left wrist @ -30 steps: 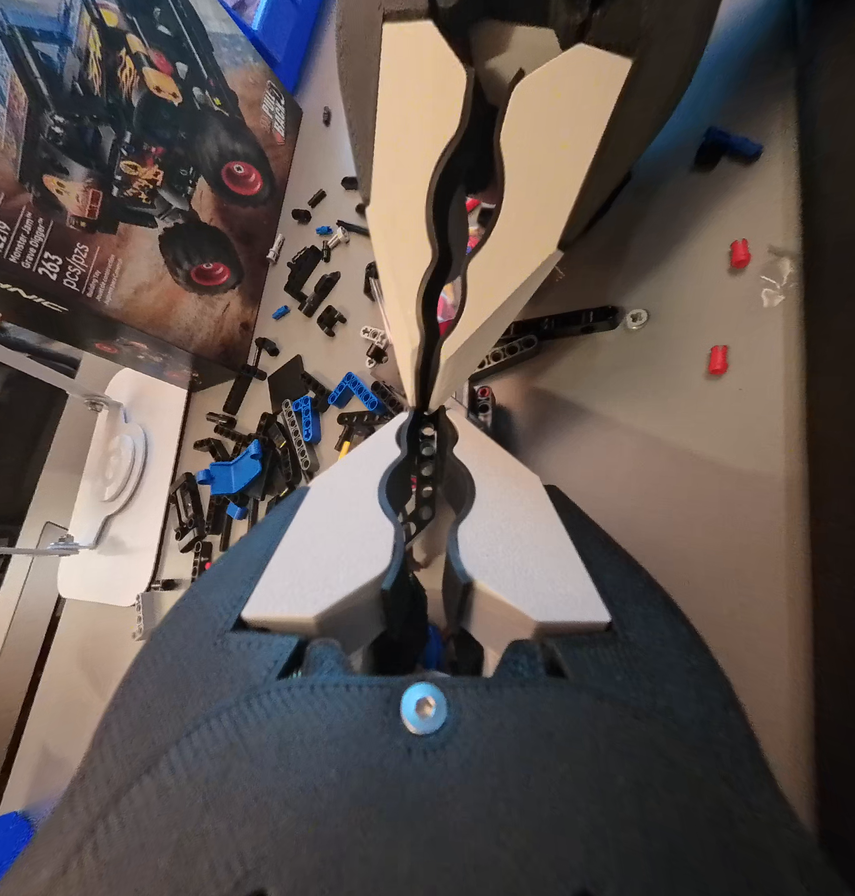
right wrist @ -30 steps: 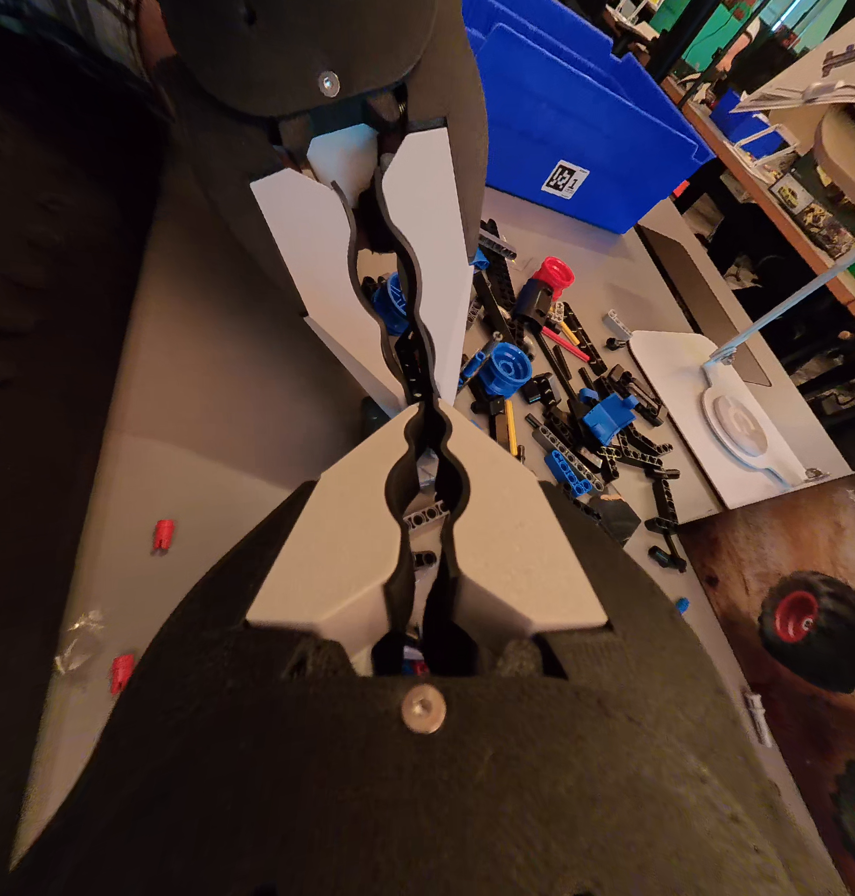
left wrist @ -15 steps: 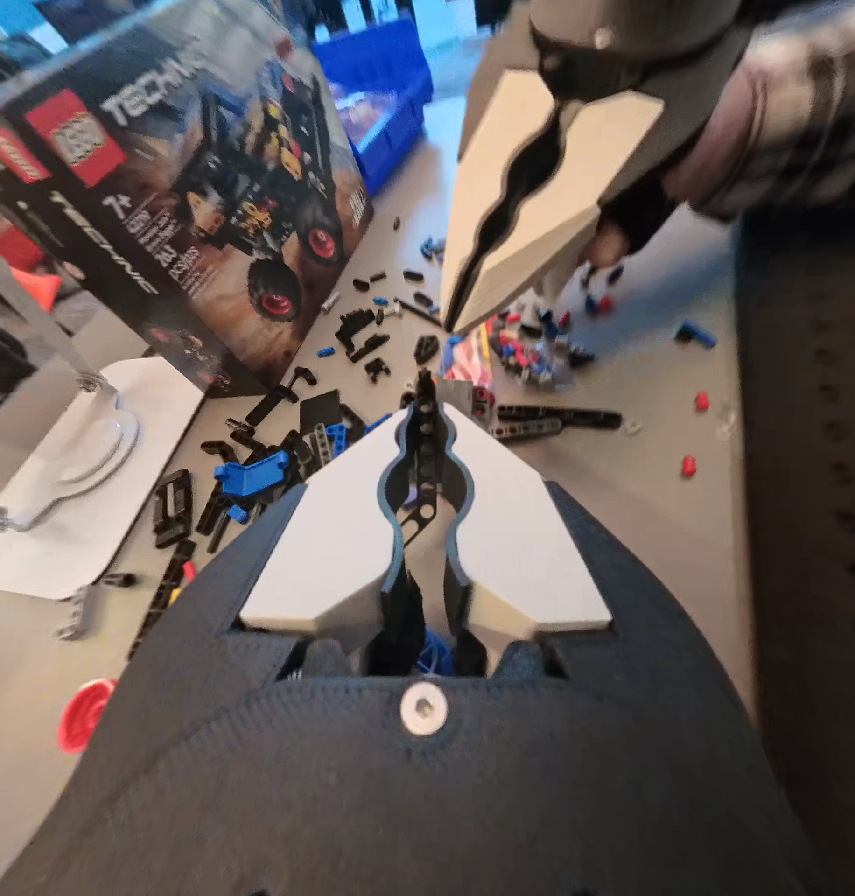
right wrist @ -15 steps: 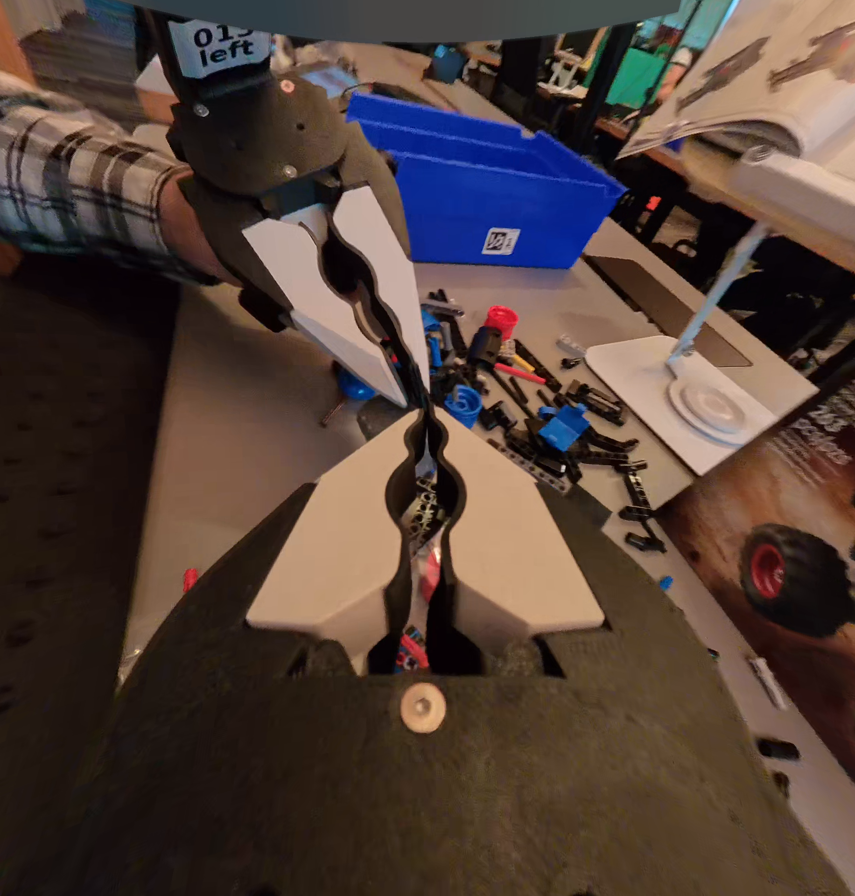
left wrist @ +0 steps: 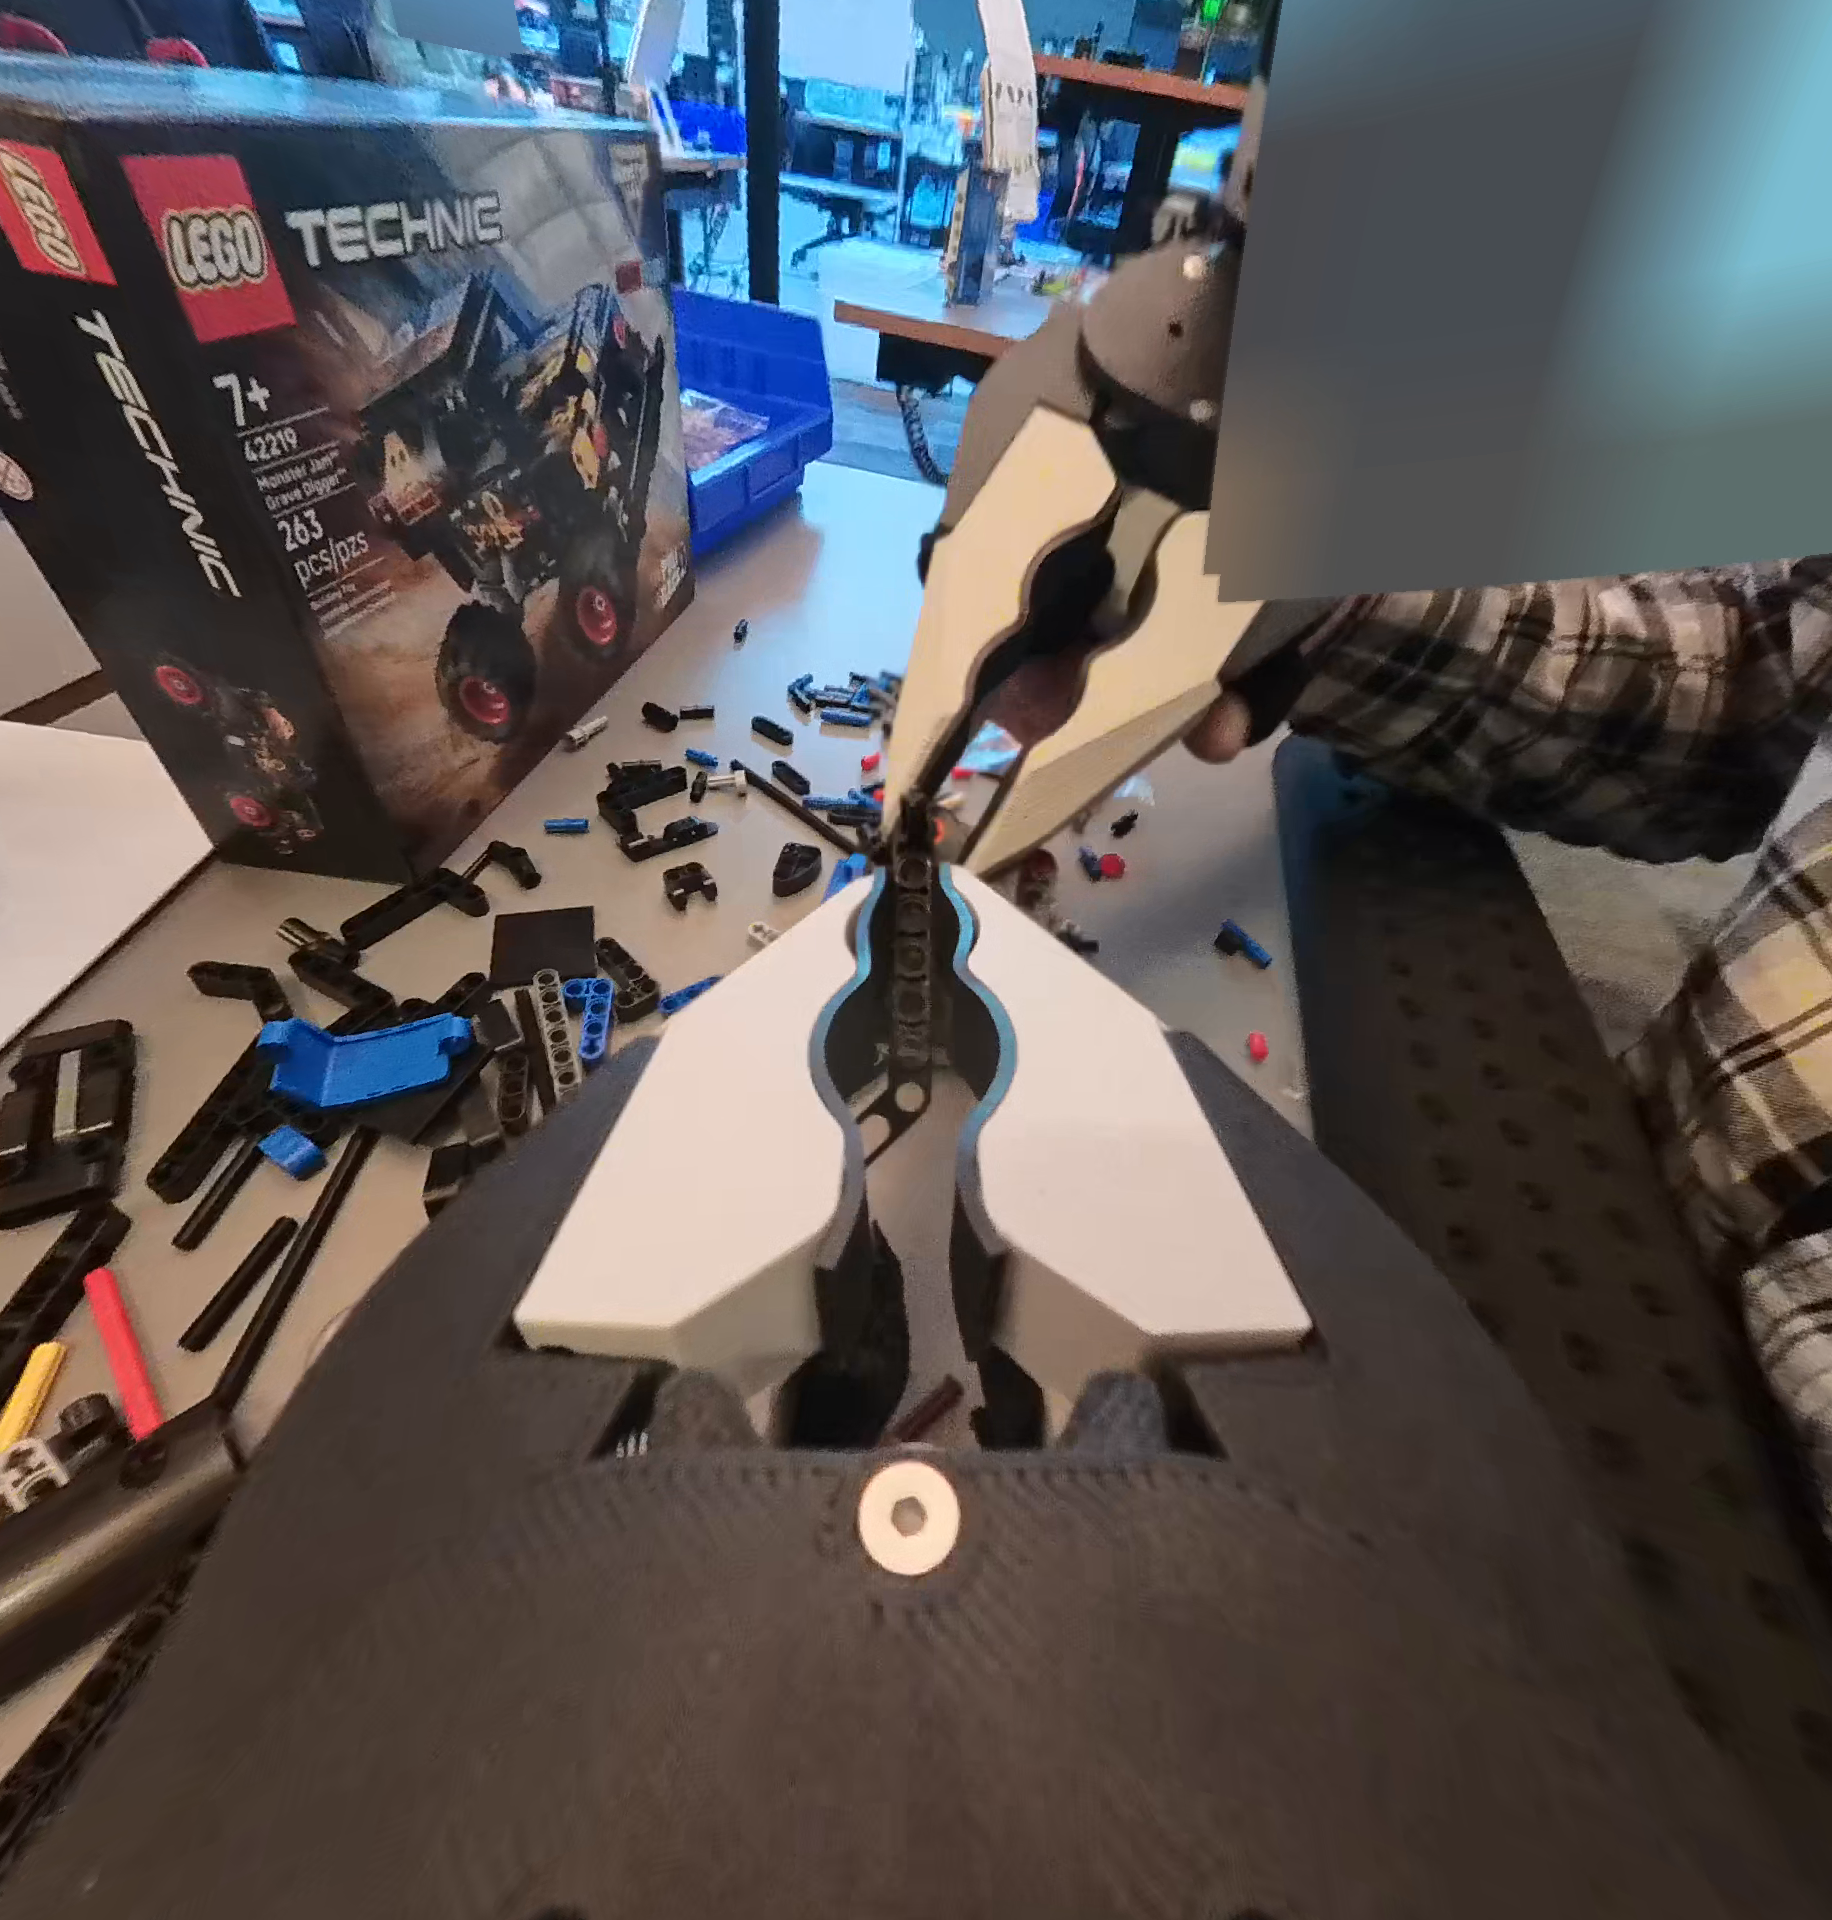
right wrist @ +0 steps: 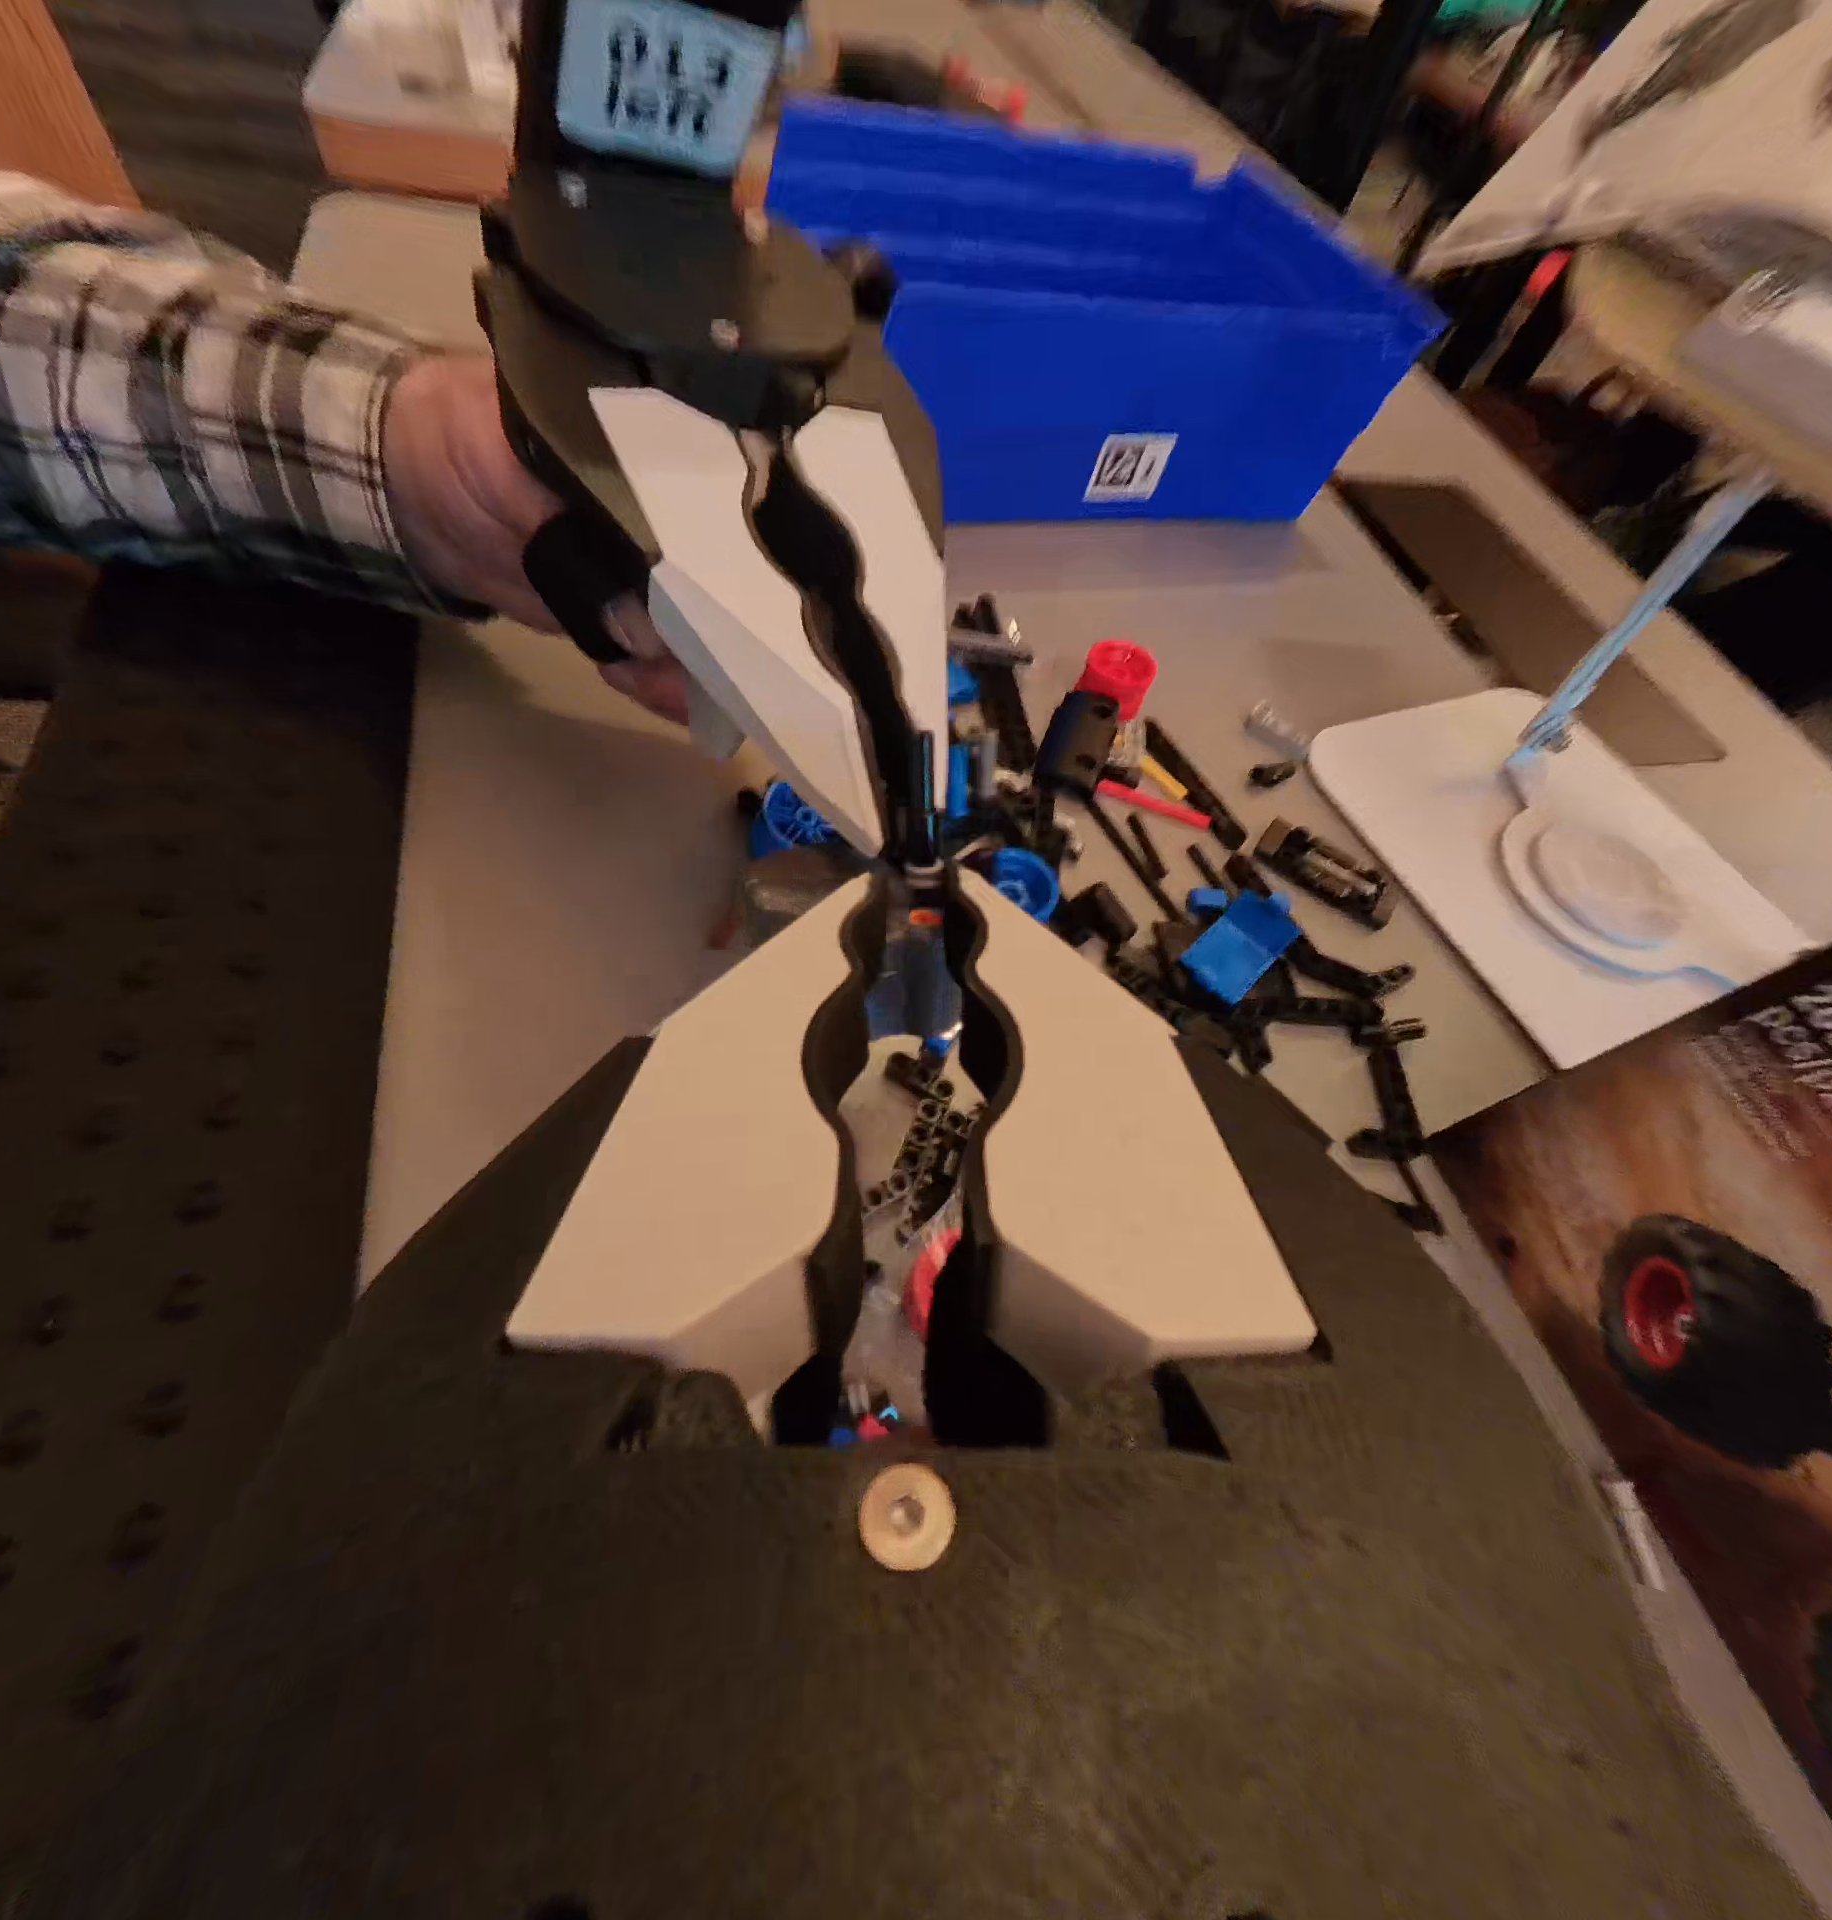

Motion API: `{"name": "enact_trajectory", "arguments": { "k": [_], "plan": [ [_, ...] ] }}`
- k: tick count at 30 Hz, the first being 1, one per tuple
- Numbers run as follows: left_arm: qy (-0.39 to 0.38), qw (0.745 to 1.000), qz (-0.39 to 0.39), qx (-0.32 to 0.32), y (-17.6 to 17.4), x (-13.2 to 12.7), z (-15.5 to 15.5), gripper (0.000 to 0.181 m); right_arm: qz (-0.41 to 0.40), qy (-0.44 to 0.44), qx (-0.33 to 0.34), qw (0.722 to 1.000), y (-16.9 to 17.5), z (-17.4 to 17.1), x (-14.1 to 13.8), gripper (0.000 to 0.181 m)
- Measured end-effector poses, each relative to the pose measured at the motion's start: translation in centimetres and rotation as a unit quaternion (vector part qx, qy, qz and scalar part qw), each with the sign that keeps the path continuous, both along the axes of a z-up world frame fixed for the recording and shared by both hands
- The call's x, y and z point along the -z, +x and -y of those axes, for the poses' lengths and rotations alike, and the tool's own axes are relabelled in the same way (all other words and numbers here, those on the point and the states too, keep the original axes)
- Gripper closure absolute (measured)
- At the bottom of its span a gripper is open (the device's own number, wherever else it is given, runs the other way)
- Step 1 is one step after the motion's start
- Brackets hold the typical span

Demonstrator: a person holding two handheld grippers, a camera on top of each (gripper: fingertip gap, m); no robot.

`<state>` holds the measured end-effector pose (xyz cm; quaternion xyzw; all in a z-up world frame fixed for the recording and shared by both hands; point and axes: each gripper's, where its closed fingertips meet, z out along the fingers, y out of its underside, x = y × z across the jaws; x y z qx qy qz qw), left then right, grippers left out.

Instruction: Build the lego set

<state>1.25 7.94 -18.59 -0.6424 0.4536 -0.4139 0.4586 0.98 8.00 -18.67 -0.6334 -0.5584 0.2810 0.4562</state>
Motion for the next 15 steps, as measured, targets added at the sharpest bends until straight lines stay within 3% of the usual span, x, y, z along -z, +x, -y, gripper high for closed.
{"name": "enact_trajectory", "arguments": {
  "k": [12,15],
  "plan": [
    [-0.066,0.996,0.056,0.03,-0.06,-0.35,0.17,0.176,-0.01,0.008,0.005,1.0,-0.2,-0.28,0.19,0.179],
    [-0.071,0.994,0.066,0.04,-0.08,-0.76,0.42,0.162,-0.004,0.014,-0.004,1.0,-0.54,0.12,0.9,0.18]
  ]
}}
